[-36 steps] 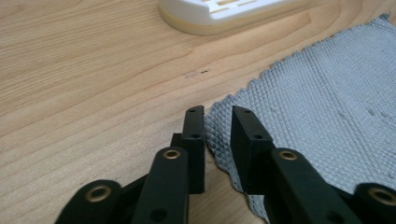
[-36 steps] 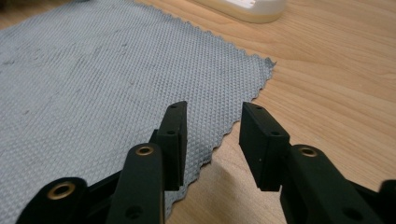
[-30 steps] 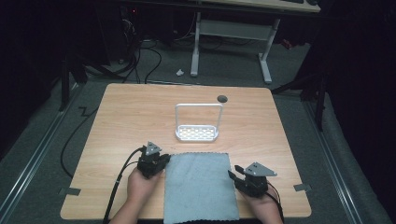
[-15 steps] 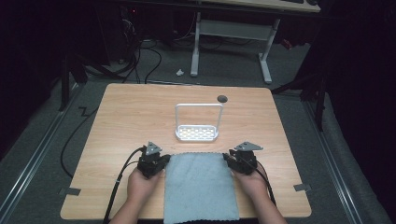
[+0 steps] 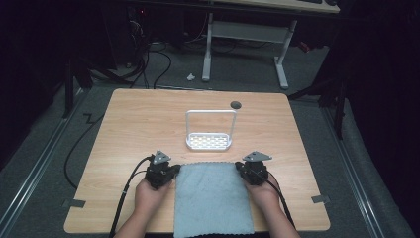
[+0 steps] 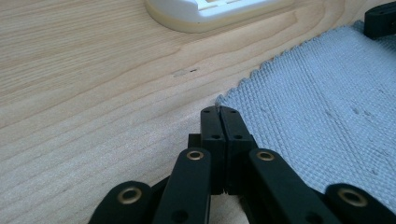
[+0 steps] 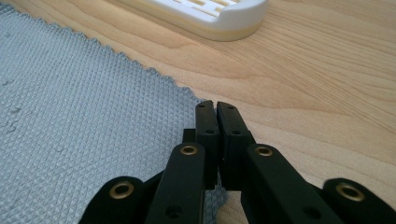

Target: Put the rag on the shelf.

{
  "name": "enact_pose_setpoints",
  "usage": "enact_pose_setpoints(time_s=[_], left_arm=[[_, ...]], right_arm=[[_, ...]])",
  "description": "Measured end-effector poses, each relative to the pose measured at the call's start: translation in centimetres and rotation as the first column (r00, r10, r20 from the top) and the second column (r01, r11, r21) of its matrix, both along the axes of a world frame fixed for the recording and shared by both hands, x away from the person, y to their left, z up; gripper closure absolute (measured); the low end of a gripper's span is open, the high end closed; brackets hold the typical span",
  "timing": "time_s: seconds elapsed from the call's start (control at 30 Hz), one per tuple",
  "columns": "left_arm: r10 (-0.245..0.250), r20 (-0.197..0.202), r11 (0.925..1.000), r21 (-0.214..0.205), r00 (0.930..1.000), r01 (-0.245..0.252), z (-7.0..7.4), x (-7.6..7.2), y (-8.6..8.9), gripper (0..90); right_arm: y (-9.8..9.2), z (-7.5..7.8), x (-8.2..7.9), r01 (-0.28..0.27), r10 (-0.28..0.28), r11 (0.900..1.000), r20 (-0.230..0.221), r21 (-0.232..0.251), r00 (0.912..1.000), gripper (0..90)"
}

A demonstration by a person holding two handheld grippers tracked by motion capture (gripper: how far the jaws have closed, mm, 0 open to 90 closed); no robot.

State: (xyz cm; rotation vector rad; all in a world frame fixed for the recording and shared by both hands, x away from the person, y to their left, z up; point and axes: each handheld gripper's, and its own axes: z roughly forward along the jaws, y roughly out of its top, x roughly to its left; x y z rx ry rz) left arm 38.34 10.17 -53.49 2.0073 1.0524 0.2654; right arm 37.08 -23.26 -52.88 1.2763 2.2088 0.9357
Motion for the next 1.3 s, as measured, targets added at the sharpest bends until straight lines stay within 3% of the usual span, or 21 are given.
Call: enact_pose_setpoints(time_s=[0.17,0.2,0.3,0.37,0.4,0.43,0.53,0.67,0.8,0.97,1.03,1.17,1.2,1.3], left_arm=[[-0.021,0.047,0.9995,-0.022,0.9987,0.022,0.2,-0.4,0.2,89.4],[-0.032,0.078,0.9993,-0.017,0.9965,0.033,0.4,-0.6,0.2,89.4],[-0.045,0.075,0.9989,-0.011,0.9962,0.046,0.8,-0.4,0.0,89.4],[-0.054,0.091,0.9973,-0.045,0.9944,0.058,1.4,-0.7,0.0,89.4],[-0.053,0.13,0.997,-0.048,0.99,0.06,1.9,-1.4,0.1,89.6],[-0.053,0.143,0.9966,-0.054,0.9883,0.062,1.9,-1.6,0.2,89.6],[-0.048,0.151,0.9959,-0.069,0.9873,0.059,2.0,-1.9,0.5,89.6],[-0.03,0.153,0.9922,-0.115,0.9877,0.048,2.4,-2.3,1.1,89.5],[-0.019,0.191,0.9873,-0.151,0.9814,0.049,3.3,-2.9,1.2,89.4],[-0.013,0.235,0.9856,-0.161,0.972,0.052,4.4,-3.5,1.2,89.4],[-0.005,0.264,0.9814,-0.184,0.9644,0.055,5.3,-4.0,1.3,89.4],[-0.002,0.283,0.9766,-0.206,0.9592,0.062,6.1,-4.4,1.4,89.4],[0.006,0.3,0.9744,-0.216,0.9539,0.062,6.6,-4.6,1.4,89.4],[0.008,0.316,0.9723,-0.224,0.9488,0.066,7.0,-4.9,1.5,89.4]], right_arm=[[-0.3,0.2,-0.7,0.006,-0.007,0.9997,0.047,0.023,0.9989,89.2],[-0.4,0.4,-1.3,0.001,-0.003,0.9994,0.072,0.034,0.9974,89.2],[-0.6,0.6,-1.8,0.003,-0.007,0.9992,0.095,0.04,0.9954,89.2],[-0.8,0.8,-2.2,0.006,-0.013,0.9981,0.109,0.061,0.994,89.2],[-1.0,1.1,-2.4,0.005,-0.014,0.9971,0.116,0.076,0.9932,89.2],[-1.1,1.2,-2.5,0.007,-0.017,0.9963,0.114,0.085,0.9933,89.2],[-1.2,1.4,-2.7,0.006,-0.016,0.9956,0.108,0.094,0.994,89.2],[-1.3,1.9,-3.4,-0.007,-0.008,0.9947,0.137,0.103,0.9905,89.1],[-1.2,3.2,-4.3,-0.031,0.009,0.9926,0.186,0.118,0.9826,89.2],[-1.1,4.6,-5.1,-0.056,0.022,0.9899,0.248,0.13,0.9685,89.2],[-1.0,5.1,-5.4,-0.065,0.024,0.9882,0.276,0.139,0.9609,89.2],[-0.9,5.7,-5.7,-0.067,0.021,0.9879,0.308,0.14,0.9511,89.2],[-0.8,6.0,-5.9,-0.067,0.015,0.9865,0.32,0.15,0.9474,89.2],[-0.7,6.4,-6.1,-0.07,0.012,0.9847,0.34,0.159,0.9403,89.2]])
